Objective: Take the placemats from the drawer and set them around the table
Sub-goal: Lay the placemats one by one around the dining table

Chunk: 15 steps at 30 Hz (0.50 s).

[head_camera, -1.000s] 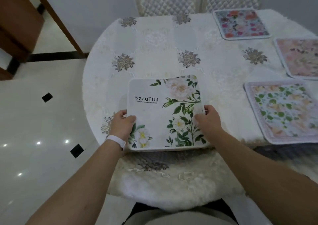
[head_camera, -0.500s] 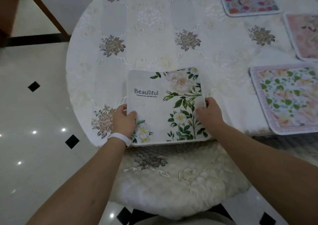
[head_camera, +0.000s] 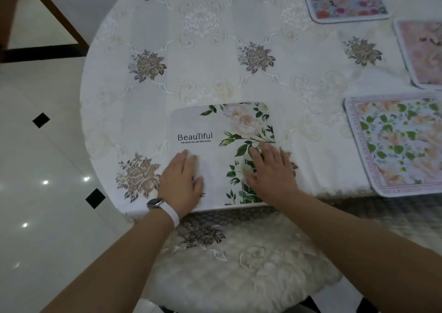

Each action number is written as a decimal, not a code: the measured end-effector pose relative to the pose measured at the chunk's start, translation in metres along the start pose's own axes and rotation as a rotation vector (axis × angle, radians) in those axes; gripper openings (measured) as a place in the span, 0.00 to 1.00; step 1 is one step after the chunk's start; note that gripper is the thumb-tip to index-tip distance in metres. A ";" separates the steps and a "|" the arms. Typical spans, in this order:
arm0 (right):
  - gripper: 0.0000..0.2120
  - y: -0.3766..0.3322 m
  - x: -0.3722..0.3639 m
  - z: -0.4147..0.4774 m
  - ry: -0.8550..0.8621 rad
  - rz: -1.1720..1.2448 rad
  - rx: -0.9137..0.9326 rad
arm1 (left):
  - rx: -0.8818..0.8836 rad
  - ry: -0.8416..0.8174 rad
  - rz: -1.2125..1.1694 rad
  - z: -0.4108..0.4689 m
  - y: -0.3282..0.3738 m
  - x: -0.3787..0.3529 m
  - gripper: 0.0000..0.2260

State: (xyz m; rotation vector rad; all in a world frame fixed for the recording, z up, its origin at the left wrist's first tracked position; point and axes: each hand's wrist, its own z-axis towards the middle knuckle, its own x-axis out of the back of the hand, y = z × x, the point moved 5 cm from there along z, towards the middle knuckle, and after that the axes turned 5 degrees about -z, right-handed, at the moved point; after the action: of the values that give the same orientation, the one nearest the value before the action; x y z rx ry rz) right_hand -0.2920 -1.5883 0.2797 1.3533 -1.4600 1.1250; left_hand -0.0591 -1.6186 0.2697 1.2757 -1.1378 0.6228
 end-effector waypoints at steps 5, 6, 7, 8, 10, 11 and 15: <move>0.32 -0.034 -0.023 0.018 -0.114 -0.066 0.189 | -0.145 -0.192 0.082 0.025 0.026 -0.033 0.27; 0.32 -0.037 -0.025 0.025 -0.106 -0.057 0.204 | -0.164 -0.202 0.099 0.034 0.027 -0.034 0.27; 0.32 -0.039 -0.026 0.034 -0.093 -0.050 0.216 | -0.184 -0.210 0.127 0.044 0.027 -0.036 0.27; 0.32 -0.039 -0.027 0.043 -0.078 -0.046 0.222 | -0.201 -0.211 0.153 0.054 0.026 -0.037 0.27; 0.32 -0.039 -0.027 0.064 -0.067 -0.045 0.233 | -0.217 -0.195 0.187 0.074 0.023 -0.037 0.28; 0.33 -0.038 -0.026 0.074 -0.063 -0.045 0.247 | -0.221 -0.184 0.204 0.085 0.022 -0.037 0.28; 0.37 -0.038 -0.013 0.120 -0.031 -0.061 0.314 | -0.228 -0.160 0.228 0.129 0.018 -0.034 0.29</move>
State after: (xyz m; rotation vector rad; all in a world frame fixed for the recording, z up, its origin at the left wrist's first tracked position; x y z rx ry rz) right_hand -0.2533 -1.7019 0.2389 1.6243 -1.2912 1.3388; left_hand -0.1265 -1.7292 0.2337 1.0223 -1.4571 0.5461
